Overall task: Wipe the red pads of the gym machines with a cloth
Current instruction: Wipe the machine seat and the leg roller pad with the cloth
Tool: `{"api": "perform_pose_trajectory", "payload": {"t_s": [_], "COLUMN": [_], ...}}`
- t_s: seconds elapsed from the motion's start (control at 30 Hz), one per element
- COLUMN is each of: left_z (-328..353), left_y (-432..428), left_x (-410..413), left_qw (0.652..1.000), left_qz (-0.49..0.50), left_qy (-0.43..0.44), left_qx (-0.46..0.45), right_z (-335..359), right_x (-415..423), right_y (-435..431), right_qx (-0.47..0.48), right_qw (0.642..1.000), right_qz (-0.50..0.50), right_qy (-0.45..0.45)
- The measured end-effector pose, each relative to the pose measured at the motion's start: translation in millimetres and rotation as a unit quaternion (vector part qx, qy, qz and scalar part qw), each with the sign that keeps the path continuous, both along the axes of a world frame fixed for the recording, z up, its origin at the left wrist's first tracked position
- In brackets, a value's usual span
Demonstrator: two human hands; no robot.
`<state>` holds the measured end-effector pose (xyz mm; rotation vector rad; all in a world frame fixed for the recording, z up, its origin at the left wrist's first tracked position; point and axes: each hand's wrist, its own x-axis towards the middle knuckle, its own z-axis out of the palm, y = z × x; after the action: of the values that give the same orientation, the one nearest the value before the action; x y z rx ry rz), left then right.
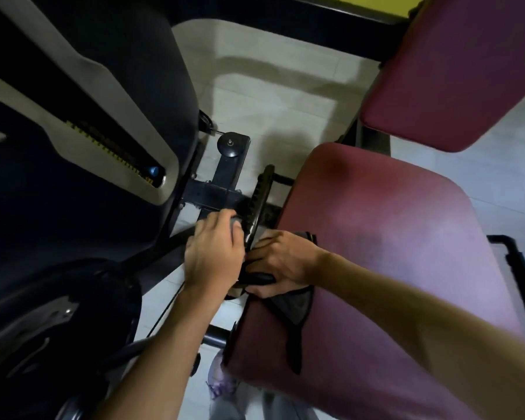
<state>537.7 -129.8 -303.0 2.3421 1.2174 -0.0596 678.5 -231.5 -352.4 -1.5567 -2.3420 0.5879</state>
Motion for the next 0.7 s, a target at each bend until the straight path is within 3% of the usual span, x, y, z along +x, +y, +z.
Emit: {"api": "perform_pose_trajectory", "payload": {"t_s": [0.37,0.57,0.7], "left_z": [-8.3,-16.0,-28.9], "left_y": [40.2,57.0,58.5], "left_x": [27.8,39.1,67.8], "left_qw": [1.000,0.999,0.997], "left_qz": [0.017,0.000,-0.010], "left_qy": [0.005,0.000,-0.013], "left_qx": [-0.015,-0.038,-0.074], "right_z": [-24.8,-41.2,-53.8], "right_x": [48.7,135.4,98.6], "right_y": [13.4,49.0,41.3], "right_qx": [-0.005,-0.044,0.016], "right_qw": [1.000,0.976,0.977], "right_qz": [-0.016,-0.185,-0.211], "right_qy": [-0.005,-0.103,0.002]}}
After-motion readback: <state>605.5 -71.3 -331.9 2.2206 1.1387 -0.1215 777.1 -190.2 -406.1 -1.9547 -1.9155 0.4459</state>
